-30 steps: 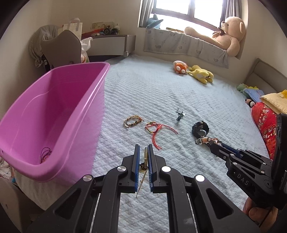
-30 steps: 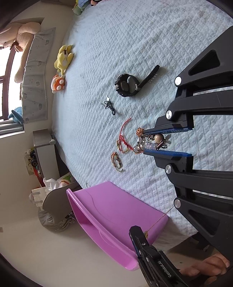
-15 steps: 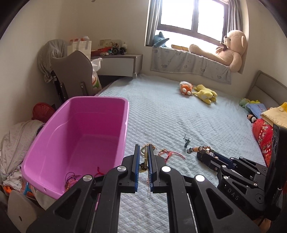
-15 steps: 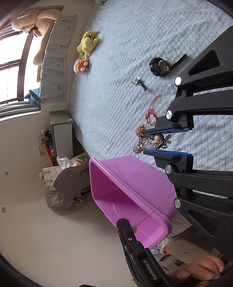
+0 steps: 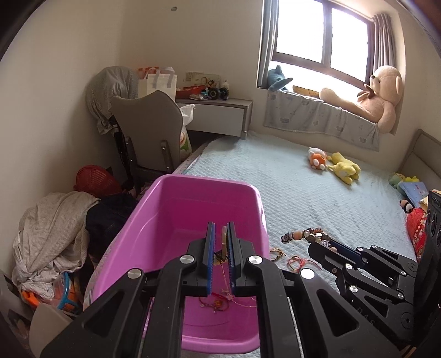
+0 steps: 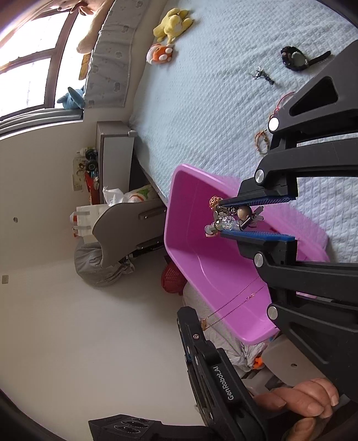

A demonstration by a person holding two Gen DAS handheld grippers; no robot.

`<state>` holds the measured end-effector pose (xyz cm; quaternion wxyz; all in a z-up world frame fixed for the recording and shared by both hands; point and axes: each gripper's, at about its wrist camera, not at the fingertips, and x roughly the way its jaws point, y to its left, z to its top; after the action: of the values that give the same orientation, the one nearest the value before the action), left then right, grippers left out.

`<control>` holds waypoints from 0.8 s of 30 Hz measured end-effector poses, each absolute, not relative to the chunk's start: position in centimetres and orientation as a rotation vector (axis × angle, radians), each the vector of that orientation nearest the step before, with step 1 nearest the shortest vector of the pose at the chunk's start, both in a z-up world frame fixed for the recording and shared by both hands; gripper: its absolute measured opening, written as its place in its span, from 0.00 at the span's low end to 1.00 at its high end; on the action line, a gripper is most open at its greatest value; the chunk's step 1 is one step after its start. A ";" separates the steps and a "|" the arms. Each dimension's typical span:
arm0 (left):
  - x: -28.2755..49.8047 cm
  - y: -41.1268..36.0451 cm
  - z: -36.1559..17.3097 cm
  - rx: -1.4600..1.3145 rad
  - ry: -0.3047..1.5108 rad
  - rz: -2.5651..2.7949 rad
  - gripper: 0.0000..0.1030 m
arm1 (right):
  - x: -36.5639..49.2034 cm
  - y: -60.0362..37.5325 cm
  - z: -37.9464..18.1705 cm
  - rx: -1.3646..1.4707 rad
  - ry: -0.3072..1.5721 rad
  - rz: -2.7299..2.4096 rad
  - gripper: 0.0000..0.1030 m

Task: Organize jewelry
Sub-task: 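Carry the beaded bracelet and gold chain over the pink tub with both tools, then open right tool dropping beaded bracelet while left tool releases gold chain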

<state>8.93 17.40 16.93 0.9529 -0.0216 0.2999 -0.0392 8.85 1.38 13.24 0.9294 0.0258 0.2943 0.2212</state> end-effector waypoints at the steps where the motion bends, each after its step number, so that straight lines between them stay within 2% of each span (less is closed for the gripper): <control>1: 9.3 18.1 16.8 -0.053 0.616 -0.074 0.09 | 9.1 2.1 13.3 0.047 0.606 0.461 0.16; 11: 11.8 22.7 10.9 -0.089 0.750 -0.010 0.09 | 12.1 8.4 10.4 0.005 0.721 0.530 0.16; 24: 14.8 25.4 5.1 -0.126 0.948 0.080 0.09 | 15.9 11.5 5.9 -0.033 0.925 0.519 0.16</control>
<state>14.81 25.44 5.13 0.8870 -0.0605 0.4562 0.0387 15.87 11.49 5.94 0.8625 -0.0157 0.4412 0.2473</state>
